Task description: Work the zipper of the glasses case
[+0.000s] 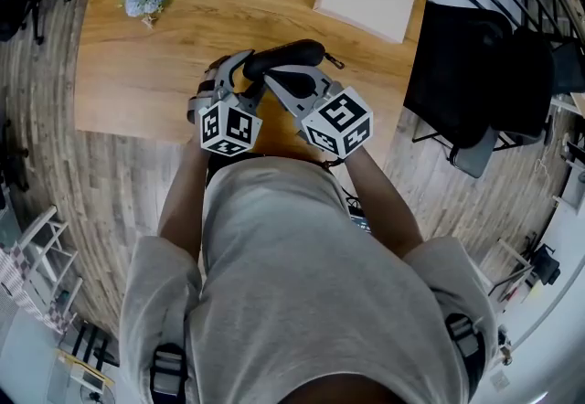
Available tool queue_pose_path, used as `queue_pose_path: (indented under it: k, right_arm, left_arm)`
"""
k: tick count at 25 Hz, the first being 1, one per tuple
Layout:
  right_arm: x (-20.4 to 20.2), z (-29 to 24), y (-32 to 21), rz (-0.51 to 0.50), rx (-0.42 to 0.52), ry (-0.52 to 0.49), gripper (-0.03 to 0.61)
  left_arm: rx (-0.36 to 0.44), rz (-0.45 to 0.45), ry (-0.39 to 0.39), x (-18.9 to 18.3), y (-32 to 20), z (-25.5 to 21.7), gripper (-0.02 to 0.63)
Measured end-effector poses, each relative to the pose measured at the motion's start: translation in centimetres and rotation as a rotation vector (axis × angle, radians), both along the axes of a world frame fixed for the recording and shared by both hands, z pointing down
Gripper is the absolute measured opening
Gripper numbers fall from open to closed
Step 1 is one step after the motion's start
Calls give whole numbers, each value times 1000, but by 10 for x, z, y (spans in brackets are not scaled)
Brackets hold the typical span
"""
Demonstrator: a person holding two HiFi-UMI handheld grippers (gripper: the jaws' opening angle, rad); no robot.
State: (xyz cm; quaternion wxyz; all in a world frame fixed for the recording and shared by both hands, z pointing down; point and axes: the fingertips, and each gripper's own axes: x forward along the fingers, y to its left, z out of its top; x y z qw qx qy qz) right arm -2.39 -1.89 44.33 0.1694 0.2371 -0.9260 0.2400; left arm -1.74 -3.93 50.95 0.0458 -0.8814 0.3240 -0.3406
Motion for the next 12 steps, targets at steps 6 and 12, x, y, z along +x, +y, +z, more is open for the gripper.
queue_pose_path:
  k: [6, 12]
  right_arm:
    - [16, 5, -17, 96, -3, -4, 25]
    - [35, 13, -30, 119, -38, -11, 25]
  left_arm:
    - [10, 16, 57, -4, 5, -10, 264]
    - [29, 21, 137, 7, 13, -28, 264]
